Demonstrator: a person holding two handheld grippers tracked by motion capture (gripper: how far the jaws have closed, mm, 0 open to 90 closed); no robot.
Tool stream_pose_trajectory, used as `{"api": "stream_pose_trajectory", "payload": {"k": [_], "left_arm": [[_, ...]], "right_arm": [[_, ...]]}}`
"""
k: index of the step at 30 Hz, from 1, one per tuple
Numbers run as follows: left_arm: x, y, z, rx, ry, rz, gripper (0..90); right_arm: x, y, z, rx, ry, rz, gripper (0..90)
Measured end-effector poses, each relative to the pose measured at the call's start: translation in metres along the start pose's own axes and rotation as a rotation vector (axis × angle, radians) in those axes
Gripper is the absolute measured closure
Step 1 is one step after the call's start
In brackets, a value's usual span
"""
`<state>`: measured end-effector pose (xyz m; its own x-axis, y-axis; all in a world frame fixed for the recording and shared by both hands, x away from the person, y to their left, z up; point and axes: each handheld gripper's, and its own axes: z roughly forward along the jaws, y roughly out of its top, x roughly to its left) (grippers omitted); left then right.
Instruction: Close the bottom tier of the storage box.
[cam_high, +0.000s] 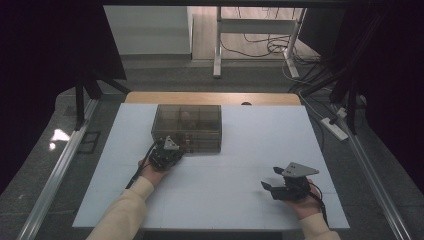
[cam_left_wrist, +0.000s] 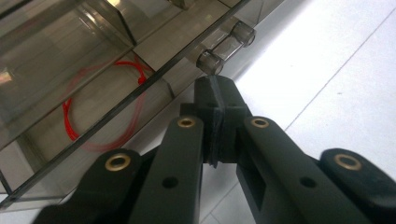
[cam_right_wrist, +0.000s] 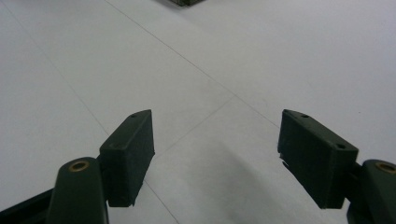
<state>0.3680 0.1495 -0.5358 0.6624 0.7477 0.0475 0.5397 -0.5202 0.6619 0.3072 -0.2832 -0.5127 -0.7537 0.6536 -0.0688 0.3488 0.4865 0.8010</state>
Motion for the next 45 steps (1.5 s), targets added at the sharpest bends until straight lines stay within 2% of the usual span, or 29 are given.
{"api": "stream_pose_trajectory", "payload": {"k": [14,29,45], "left_arm": [[0.004,0.003,0.003,-0.008,0.014,-0.002,88.9],[0.012,0.003,0.009,-0.010,0.035,-0.026,88.9],[0.012,0.002,0.004,-0.012,0.021,-0.030,88.9]], "right_arm": [[0.000,0.000,0.001,0.006,-0.001,-0.003,26.5],[0.000,0.000,0.001,0.003,0.000,-0.004,26.4],[-0.001,0.000,-0.002,-0.004,0.001,0.000,26.4]]}}
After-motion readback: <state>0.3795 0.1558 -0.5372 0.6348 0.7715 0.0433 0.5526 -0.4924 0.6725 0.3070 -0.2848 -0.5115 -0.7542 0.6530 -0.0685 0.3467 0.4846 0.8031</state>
